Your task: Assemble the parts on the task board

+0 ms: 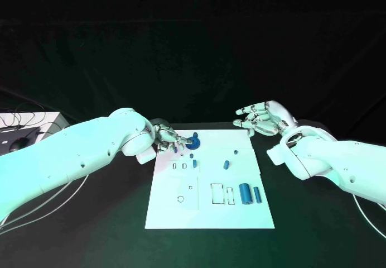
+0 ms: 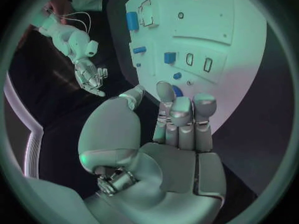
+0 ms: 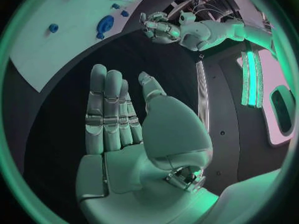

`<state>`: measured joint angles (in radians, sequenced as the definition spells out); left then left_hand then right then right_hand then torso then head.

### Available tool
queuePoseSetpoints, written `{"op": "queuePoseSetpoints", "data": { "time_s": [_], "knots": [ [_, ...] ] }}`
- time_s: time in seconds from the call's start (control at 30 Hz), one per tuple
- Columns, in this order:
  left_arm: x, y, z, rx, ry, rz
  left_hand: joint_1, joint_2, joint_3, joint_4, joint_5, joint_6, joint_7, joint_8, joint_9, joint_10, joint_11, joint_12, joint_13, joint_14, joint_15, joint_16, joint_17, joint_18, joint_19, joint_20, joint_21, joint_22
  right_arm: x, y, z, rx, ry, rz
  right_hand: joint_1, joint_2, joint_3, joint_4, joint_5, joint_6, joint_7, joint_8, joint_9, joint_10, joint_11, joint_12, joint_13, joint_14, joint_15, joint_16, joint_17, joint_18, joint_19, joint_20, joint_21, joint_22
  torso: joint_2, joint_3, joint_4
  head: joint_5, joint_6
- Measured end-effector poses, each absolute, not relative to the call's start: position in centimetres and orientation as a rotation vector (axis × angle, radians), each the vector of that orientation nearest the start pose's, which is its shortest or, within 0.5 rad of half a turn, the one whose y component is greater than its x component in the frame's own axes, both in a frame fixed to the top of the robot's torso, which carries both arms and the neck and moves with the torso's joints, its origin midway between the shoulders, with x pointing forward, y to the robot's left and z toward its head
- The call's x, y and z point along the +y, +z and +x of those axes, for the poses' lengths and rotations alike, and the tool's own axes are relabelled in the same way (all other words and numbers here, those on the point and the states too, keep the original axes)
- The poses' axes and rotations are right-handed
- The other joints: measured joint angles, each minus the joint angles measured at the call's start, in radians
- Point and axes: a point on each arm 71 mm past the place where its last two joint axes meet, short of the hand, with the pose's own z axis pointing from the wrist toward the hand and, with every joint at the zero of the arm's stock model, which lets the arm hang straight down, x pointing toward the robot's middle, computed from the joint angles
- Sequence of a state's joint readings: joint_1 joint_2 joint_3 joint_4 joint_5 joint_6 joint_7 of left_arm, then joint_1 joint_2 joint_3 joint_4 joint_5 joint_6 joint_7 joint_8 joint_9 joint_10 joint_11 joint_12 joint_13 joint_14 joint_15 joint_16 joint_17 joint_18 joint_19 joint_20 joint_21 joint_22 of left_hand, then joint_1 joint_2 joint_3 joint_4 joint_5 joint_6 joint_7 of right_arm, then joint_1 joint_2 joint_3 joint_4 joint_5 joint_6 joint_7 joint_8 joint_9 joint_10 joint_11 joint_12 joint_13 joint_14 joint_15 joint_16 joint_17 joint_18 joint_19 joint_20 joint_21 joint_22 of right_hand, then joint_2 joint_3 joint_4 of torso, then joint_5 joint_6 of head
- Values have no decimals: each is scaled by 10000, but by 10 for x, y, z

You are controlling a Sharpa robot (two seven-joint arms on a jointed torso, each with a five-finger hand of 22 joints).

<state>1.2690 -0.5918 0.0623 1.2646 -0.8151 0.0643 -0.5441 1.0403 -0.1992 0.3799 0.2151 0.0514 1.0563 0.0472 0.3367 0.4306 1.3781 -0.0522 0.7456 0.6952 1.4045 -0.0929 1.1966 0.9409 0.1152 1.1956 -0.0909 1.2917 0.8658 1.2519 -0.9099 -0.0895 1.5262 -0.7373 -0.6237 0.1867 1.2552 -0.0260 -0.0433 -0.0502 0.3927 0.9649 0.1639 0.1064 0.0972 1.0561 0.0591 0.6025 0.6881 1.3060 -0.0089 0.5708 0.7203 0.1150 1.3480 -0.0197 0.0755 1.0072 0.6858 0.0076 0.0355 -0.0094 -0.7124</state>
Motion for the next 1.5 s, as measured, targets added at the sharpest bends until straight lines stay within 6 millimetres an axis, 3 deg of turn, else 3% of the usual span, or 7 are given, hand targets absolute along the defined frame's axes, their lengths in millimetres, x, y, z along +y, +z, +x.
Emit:
{"op": "queuePoseSetpoints", "data": {
  "time_s": [0.1,0.27,0.33,0.6,0.77,1.07,1.5],
  "knots": [
    [155,-176,541,22678,-6024,-4841,-145,12,129,135,0,-724,-83,915,1376,34,-35,-51,-189,14,-56,40,148,2,0,0,0,88,-252,-160,495,13901,9699,5359,69,69,-79,-79,95,-91,82,119,0,-129,97,-554,-1055,-372,153,-506,-452,-2,-466,134,-62,-851,-12,10,-8,1,-54],
    [147,-179,540,23098,-5597,-4305,-302,-39,307,453,0,-1041,-120,1351,2119,34,-35,58,-319,15,-56,115,279,3,-1,0,0,191,-259,-161,499,13737,9797,6056,54,208,-358,-294,125,-240,91,366,-70,-121,102,-264,-3125,-349,171,-925,-1156,-158,-445,172,68,-2997,-24,11,-13,6,-123],
    [143,-181,539,23232,-5453,-4095,-365,-103,585,496,0,-1062,-97,1435,2296,34,-34,114,-358,15,-56,115,340,3,36,36,0,266,-261,-161,501,13689,9831,6239,54,208,-371,-307,141,-269,88,368,-83,-190,170,-92,-3400,-342,178,-937,-1207,-158,-417,168,112,-3332,-28,11,-14,7,-149],
    [125,-191,538,23566,-4832,-3379,-551,-210,717,416,0,-1164,-100,1451,2514,33,-34,212,-442,15,-55,115,263,2,35,36,0,349,-261,-162,503,13601,10002,6655,54,208,-379,-299,469,-327,109,367,-97,-292,197,-38,-3866,-414,250,-1014,-1299,-160,-477,224,234,-3812,-3,-14,-47,-41,-156],
    [122,-193,540,23566,-4571,-3197,-551,-210,672,460,0,-1164,-100,1254,2771,-44,-31,442,-678,15,-55,57,279,2,72,72,-68,526,-262,-162,504,13595,10037,6772,54,208,-349,-329,510,-331,108,367,-106,-294,199,13,-4048,-414,250,-1054,-1330,-159,-480,225,396,-4085,11,-12,-74,-60,-154],
    [114,-195,540,23613,-4430,-2863,-551,-210,586,374,0,-1164,-100,1179,2782,-44,-31,443,-750,16,-55,57,284,1,71,72,-109,610,-262,-163,505,13616,10069,6859,54,208,-349,-329,510,-351,98,367,-106,-326,232,52,-4145,-414,250,-1109,-1353,-159,-554,219,507,-4295,17,-16,-81,-105,-205],
    [117,-200,544,23734,-4217,-2918,-550,-210,591,260,0,-1163,-100,1179,2803,-79,6,482,-770,15,-54,58,283,1,71,72,-148,682,-259,-163,505,13682,10116,6865,55,207,-349,-328,547,-367,81,367,-106,-325,234,51,-4273,-413,250,-1170,-1405,-160,-590,255,737,-4667,35,-49,-81,-169,-247]
  ]
}}
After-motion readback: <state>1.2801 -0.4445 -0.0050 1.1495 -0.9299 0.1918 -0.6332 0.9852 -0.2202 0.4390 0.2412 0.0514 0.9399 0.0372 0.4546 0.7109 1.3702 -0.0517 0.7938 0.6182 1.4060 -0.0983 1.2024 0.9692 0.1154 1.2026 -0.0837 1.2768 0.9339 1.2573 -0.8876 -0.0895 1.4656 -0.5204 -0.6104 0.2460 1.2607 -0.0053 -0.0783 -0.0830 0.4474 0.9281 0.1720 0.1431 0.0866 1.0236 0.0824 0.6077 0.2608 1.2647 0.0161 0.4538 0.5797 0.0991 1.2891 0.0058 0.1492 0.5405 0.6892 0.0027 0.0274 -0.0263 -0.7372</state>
